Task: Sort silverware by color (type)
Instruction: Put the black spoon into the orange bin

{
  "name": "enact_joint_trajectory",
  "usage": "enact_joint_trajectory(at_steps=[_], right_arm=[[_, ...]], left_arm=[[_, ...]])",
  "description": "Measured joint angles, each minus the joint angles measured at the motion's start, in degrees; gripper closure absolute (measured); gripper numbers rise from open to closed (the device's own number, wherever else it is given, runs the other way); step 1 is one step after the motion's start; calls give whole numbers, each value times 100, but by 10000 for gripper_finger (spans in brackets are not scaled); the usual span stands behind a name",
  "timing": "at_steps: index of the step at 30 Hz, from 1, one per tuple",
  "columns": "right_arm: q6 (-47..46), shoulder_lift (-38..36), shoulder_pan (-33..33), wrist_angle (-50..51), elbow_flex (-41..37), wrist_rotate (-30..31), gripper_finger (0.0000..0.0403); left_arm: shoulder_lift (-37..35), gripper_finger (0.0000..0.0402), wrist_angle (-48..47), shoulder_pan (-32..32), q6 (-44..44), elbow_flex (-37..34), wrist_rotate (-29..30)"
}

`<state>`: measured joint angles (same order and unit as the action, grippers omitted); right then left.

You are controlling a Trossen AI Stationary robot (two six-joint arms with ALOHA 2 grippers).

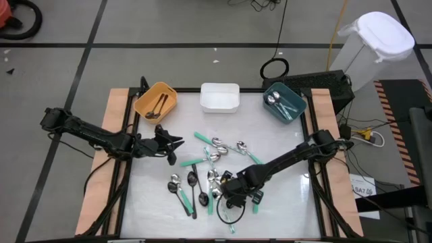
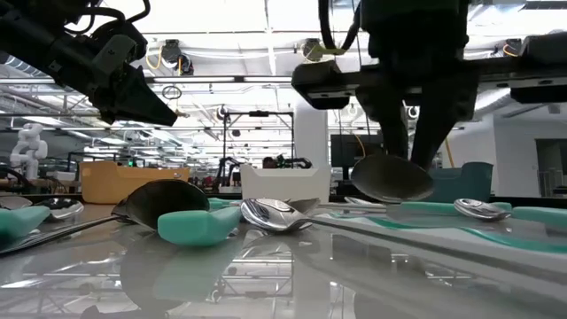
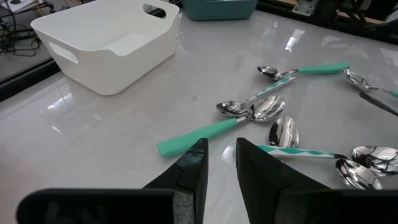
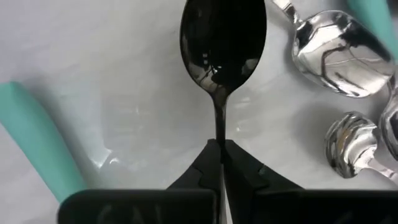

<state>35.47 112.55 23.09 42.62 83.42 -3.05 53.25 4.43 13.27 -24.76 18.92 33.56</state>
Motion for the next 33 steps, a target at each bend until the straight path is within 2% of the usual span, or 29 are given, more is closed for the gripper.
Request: enact_joint_trajectory(at_steps=[8, 14, 24, 28, 33], right_arm=[[-656, -248, 120, -114, 11, 299, 402], [-1955, -332, 127, -338, 20, 360, 403], [-3541, -332, 144, -983, 20, 1908, 403], [-3889, -332, 144, -1454, -108, 2121, 403], [-3926, -332, 133, -2733, -435, 2437, 403]], left_arm=[[0, 318, 1, 0, -47, 0, 0], [0, 318, 2, 0, -121, 0, 0], [0, 318, 7, 5, -289, 0, -50], [0, 318, 32, 94, -299, 0, -50], [0, 318, 118, 232, -251, -1, 69]])
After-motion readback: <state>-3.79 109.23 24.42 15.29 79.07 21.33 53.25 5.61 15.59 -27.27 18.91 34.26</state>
